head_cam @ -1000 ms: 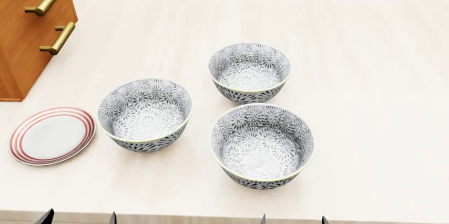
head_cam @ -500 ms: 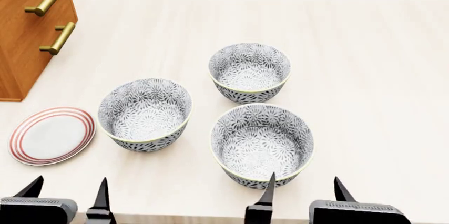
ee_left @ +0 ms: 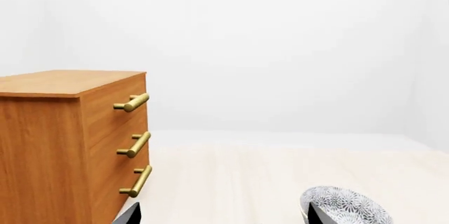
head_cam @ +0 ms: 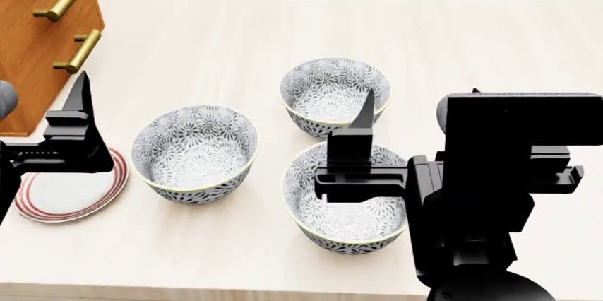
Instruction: Stack the bowl at the front on the bowl in the middle.
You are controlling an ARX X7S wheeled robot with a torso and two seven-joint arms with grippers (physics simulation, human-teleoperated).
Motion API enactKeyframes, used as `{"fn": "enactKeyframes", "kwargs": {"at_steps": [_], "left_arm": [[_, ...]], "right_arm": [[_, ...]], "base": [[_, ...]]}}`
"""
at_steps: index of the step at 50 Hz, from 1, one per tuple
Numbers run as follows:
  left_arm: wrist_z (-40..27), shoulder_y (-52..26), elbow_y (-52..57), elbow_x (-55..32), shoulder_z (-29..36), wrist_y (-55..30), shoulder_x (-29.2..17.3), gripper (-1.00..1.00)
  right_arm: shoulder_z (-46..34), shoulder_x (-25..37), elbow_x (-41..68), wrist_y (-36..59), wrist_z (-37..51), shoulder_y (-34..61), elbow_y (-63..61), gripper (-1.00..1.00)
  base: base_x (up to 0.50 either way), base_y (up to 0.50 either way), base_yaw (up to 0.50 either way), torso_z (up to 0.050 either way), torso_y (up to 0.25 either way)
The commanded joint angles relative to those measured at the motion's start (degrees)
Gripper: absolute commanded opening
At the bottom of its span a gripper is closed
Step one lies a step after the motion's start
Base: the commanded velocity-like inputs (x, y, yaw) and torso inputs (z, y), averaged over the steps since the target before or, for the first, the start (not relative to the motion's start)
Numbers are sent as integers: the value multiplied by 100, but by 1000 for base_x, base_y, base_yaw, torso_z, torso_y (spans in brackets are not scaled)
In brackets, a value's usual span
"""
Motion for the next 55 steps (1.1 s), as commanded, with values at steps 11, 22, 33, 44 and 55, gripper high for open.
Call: {"fn": "enactKeyframes", "kwargs": {"at_steps": [11, 22, 33, 44, 55], "left_arm": [[-196, -491, 281, -100, 17, -398, -111, 100], [-219, -424, 244, -93, 81, -259, -162, 100], [-256, -394, 225, -122, 93, -217, -172, 100], [-281, -326, 203, -123, 137, -111, -217, 100], [-328, -320, 260, -158, 190, -141, -237, 100]], "right_arm": [[-288, 214, -38, 375, 362, 479, -158, 100], [-439, 250, -32, 155, 363, 374, -53, 100], [-615, 303, -68, 83, 452, 340, -23, 100], [-533, 266, 98, 186, 385, 388, -63, 100], [-541, 308, 153, 212, 407, 389, -108, 100]], "base": [[0, 318, 0, 0, 0], [0, 500, 0, 0, 0], [0, 45, 0, 0, 0], [253, 0, 0, 0, 0], [500, 0, 0, 0, 0]]}}
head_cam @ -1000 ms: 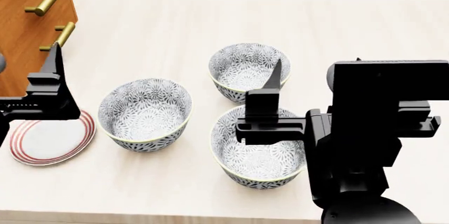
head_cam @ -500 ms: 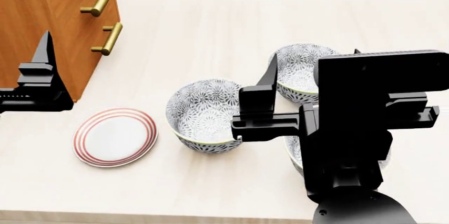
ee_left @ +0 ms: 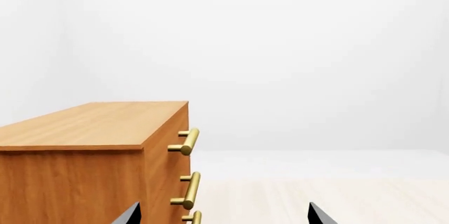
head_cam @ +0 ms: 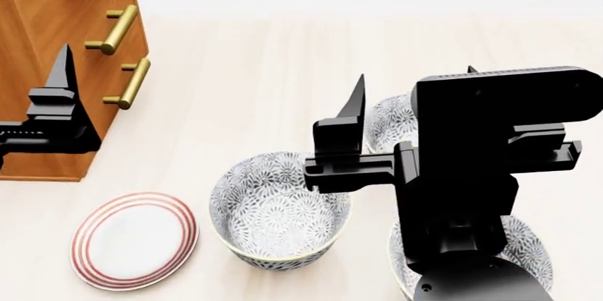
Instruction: Stack the bowl at the front on the bowl in the middle.
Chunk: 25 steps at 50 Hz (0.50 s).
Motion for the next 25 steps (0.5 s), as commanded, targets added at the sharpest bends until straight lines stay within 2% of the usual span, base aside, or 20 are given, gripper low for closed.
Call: {"fn": "enactKeyframes", "kwargs": {"at_steps": [1, 25], "left_arm": [[-49, 16, 47, -30, 54, -8, -23, 100], [-113, 8, 22, -101, 88, 20, -70, 100]], "right_arm": [[-6, 33, 69, 56, 21, 16, -50, 100], [-71, 119, 142, -26, 53, -5, 24, 100]], "base": [[500, 0, 0, 0, 0], [500, 0, 0, 0, 1]]}}
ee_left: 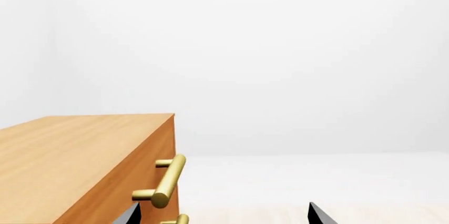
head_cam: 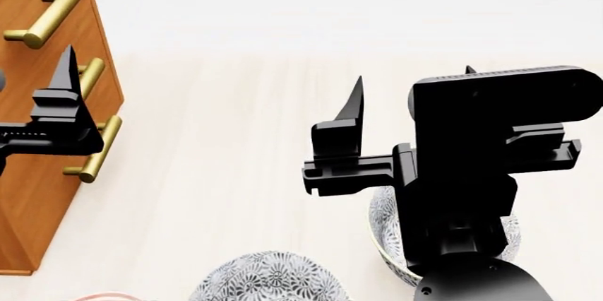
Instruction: Stack the bowl at the front on the bowl in the middle.
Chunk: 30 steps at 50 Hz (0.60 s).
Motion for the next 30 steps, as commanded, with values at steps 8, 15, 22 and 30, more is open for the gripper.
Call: {"fn": "enactKeyframes", "kwargs": {"at_steps": [8, 15, 22, 30], "left_arm": [[-55, 37, -3, -64, 21, 26, -10, 100], [-68, 63, -27, -85, 30, 56, -15, 100], [-78, 68, -45, -111, 19, 66, -35, 100], [-108, -9, 110, -209, -21, -109, -46, 100]], "right_arm": [[109, -81, -83, 115, 284, 78, 235, 100], [334, -189, 25, 521, 370, 280, 137, 100], [1303, 74, 2390, 1289, 2132, 1047, 616, 100], [1474, 1348, 6996, 1191, 5744, 2342, 3083, 100]], "base": [[125, 0, 0, 0, 1], [0, 0, 0, 0, 0], [0, 0, 0, 0, 0], [0, 0, 0, 0, 0]]}}
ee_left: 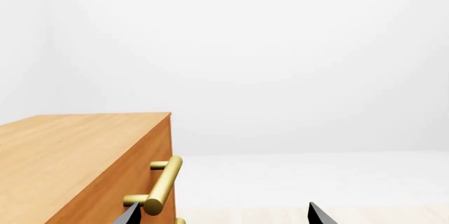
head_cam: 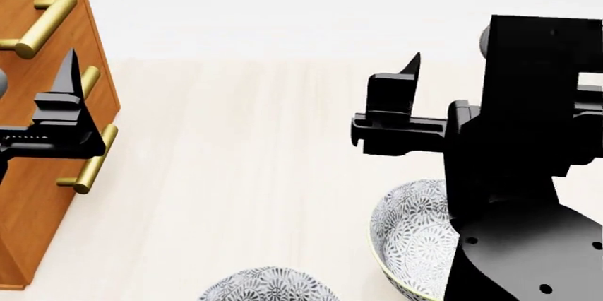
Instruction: Stack the bowl at the front on the bowl in the middle.
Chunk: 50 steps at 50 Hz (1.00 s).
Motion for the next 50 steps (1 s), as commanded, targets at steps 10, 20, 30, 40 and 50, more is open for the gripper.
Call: {"fn": "enactKeyframes", "kwargs": {"at_steps": [10, 20, 30, 40, 50], "left_arm": [[-8, -88, 95, -111, 25, -77, -103, 100], [-42, -104, 107, -146, 53, -94, -110, 100], [-68, -118, 99, -176, 55, -83, -126, 100], [-81, -96, 73, -200, 69, -52, -154, 100], [-100, -85, 76, -237, 63, -60, -182, 100]], "right_arm": [[-662, 1882, 2037, 264, 278, 1588, 5999, 100], [-896, 2013, 2071, 67, 193, 1569, 6269, 100], [-1635, 2141, 1497, -424, -735, 1589, 7024, 100], [-2354, 2047, 929, -835, -1713, 1838, 7903, 100], [-2724, 1967, 635, -1155, -2299, 1811, 8384, 100]], "base": [[0, 0, 0, 0, 0], [0, 0, 0, 0, 0], [0, 0, 0, 0, 0], [0, 0, 0, 0, 0], [0, 0, 0, 0, 0]]}}
